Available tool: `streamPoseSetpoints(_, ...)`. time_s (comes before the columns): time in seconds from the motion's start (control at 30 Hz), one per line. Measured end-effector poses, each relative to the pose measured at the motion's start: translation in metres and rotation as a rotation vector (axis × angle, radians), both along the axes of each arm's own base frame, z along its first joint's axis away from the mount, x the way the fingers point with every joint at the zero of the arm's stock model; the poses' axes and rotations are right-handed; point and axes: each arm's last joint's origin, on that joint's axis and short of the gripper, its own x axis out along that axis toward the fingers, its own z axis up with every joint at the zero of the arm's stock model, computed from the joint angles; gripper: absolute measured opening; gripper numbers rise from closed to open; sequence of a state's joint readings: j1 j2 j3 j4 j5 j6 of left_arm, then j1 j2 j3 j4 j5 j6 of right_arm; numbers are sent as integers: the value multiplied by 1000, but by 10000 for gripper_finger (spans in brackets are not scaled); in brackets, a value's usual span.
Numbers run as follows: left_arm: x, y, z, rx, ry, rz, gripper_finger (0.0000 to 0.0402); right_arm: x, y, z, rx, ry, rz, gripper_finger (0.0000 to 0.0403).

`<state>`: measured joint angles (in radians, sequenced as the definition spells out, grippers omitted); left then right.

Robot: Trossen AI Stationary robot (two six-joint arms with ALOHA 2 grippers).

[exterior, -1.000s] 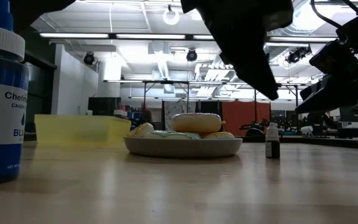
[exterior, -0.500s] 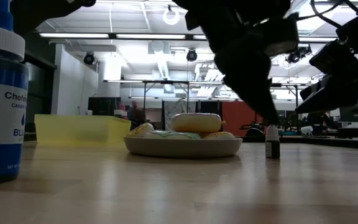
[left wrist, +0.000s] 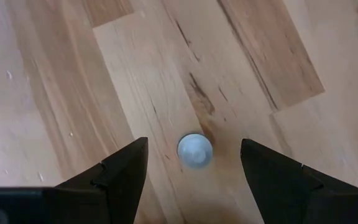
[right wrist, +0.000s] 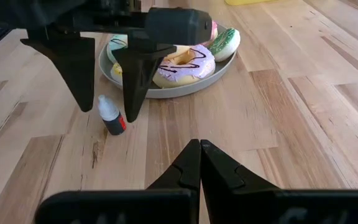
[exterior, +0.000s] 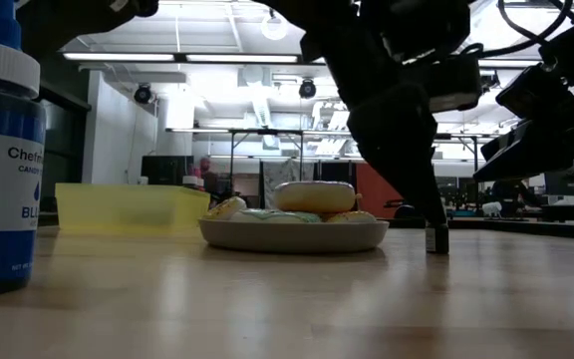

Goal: Pick & Place food coloring
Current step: Put the small red food coloring bottle into the yellow bin

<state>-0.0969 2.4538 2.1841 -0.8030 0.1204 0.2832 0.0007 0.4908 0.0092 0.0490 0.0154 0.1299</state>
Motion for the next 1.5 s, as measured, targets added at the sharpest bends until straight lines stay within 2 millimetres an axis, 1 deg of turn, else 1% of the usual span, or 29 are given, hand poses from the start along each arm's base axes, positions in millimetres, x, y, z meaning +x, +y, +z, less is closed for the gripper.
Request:
streamPoseSetpoints(0.07,0,3,0,-1,0,5,252,0,0,0,0,0,0,0)
streamPoseSetpoints(0.63,0,3,0,-1,-1,10,249,0,0,0,0,1,0,0)
streamPoseSetpoints(0.7,0,3,0,-1,-1,10,238,0,0,0,0,0,0,0)
streamPoseSetpoints(0.93,0,3,0,-2,-1,11,171,0,0,0,0,1,0,0)
streamPoseSetpoints(1.07,0,3,0,-4,0,12,144,0,0,0,0,0,0,0)
streamPoseSetpoints(1.23,2,3,0,-20,-6,37,130,0,0,0,0,0,0,0)
streamPoseSetpoints(1.37,3,2,-6,-46,2,74,128,0,0,0,0,0,0,0)
streamPoseSetpoints(1.5,6,2,-9,-64,-6,71,128,0,0,0,0,1,0,0)
